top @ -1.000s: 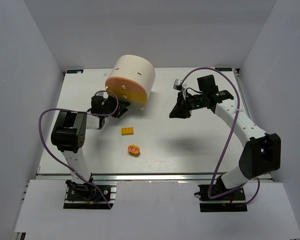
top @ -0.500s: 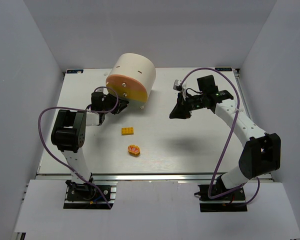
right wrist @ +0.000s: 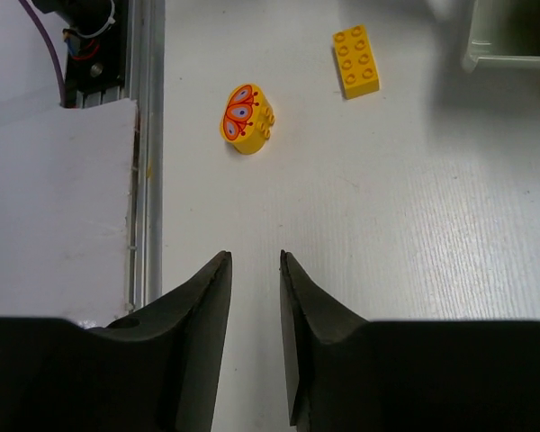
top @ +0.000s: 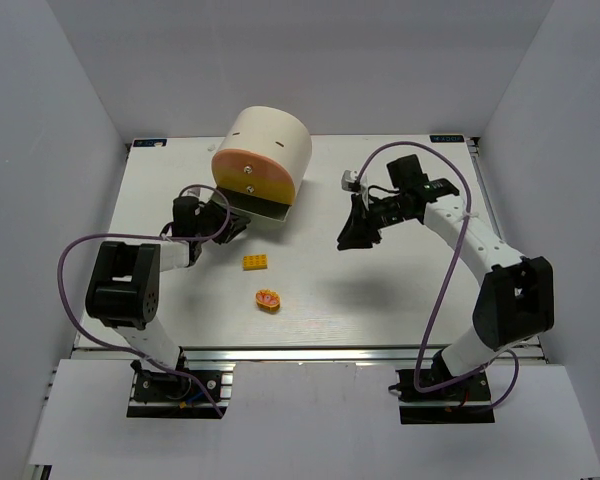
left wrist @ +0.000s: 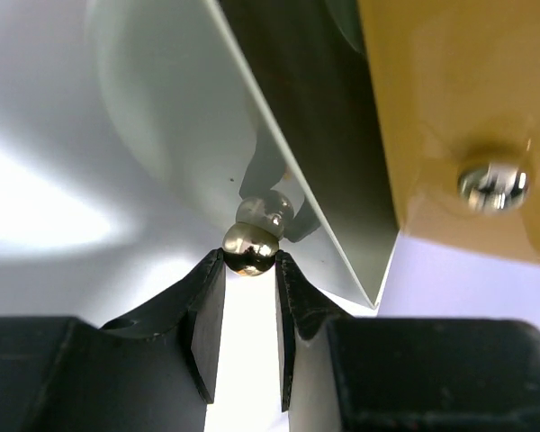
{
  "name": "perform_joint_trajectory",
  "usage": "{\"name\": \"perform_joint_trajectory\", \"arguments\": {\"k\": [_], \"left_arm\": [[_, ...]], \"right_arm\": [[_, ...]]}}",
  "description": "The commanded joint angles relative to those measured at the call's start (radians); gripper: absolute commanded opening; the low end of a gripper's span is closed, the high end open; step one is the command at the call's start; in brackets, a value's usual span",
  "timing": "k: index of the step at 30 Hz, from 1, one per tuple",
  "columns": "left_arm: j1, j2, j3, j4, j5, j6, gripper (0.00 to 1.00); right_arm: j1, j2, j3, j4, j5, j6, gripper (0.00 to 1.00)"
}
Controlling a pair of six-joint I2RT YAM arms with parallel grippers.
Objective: Sort the legos into containers by color
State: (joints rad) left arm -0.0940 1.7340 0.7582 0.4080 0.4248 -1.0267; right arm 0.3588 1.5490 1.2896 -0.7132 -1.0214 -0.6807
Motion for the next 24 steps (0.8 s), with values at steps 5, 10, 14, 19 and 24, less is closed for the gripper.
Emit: {"name": "perform_joint_trajectory", "arguments": {"k": [5,10,14,19,24], "left_arm": [[0.002,-0.102,-0.045,-0.096,-0.001,0.070,0.42],[0.002,-0.113,-0.020,-0.164,-0.011,0.082,0.64],[0.002,-0.181,-0.007,-0.294,-0.035,0.108,0.86],[0.002,-0.383,-0.016,-0.525,-0.130,0.149,0.90],[0.002,-0.592,-0.005,-0.779,-0.279,0.197,0.91]], "right_arm": [[0.067,0.065,0.076,-0.117,-0.013,-0.129,0.36],[0.185,0.031,0.004,-0.040,0.096,-0.180,0.48],[0.294,0.028,-0.055,0.084,0.184,-0.229,0.70],[0.423,0.155,0.020,0.150,0.277,-0.263,0.88],[0.522,0.276,0.082,0.239,0.418,-0.181,0.89]]}}
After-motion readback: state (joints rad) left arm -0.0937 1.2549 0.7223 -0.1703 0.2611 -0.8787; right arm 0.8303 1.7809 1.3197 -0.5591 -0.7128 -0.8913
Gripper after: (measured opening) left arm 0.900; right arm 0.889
